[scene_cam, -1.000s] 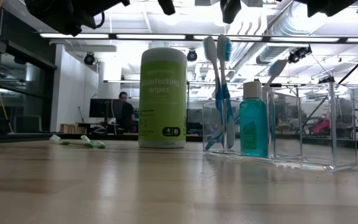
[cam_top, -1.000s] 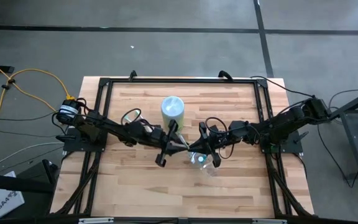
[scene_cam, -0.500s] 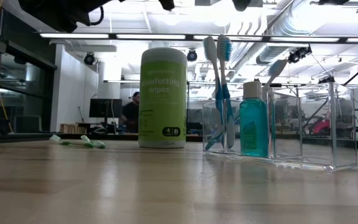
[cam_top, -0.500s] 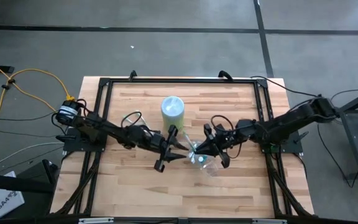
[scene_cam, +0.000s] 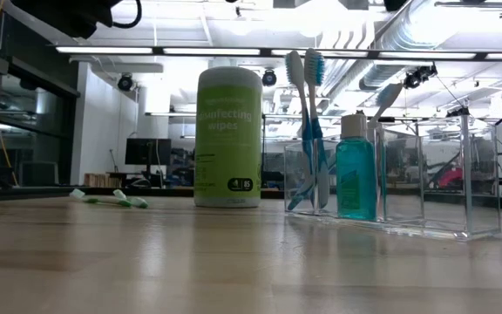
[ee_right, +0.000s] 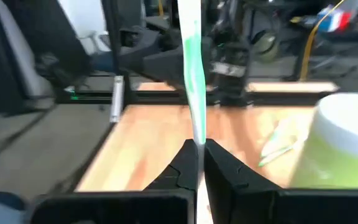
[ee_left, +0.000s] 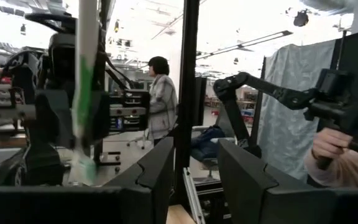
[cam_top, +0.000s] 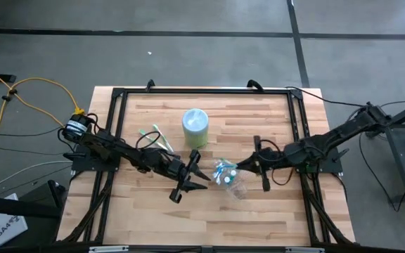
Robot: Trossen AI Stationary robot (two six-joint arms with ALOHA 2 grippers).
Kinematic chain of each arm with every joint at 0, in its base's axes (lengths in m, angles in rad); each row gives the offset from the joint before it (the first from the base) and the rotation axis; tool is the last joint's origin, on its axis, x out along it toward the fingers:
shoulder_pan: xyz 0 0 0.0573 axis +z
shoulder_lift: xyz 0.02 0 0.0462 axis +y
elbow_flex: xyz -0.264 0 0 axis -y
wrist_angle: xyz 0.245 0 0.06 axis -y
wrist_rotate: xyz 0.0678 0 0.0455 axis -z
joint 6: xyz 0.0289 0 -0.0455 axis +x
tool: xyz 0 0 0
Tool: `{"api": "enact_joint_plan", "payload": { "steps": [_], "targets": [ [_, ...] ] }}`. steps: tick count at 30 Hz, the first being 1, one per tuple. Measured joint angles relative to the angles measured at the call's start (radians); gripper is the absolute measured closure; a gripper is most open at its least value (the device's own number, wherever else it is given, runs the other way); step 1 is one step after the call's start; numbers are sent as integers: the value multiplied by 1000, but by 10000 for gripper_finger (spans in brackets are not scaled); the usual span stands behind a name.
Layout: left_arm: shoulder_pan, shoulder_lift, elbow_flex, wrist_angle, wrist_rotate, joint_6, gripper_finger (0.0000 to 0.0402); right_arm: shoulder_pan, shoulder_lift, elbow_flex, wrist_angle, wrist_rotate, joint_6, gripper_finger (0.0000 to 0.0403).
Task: Pick & Place toothbrushing station
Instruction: Put the bottom green toothbrush into the transparent organizer
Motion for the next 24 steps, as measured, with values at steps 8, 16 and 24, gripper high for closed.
{"api": "enact_joint_plan", "payload": {
  "steps": [8,16,24],
  "targets": [
    [-13,1,0,-40,-29,-18,283,89,-50,0,-115,255,-230,400],
    [-13,1,0,-42,-29,-32,283,230,-21,0,-150,551,-422,400],
    [-13,1,0,-42,-31,-32,283,370,32,0,-149,802,-600,400]
  ]
}}
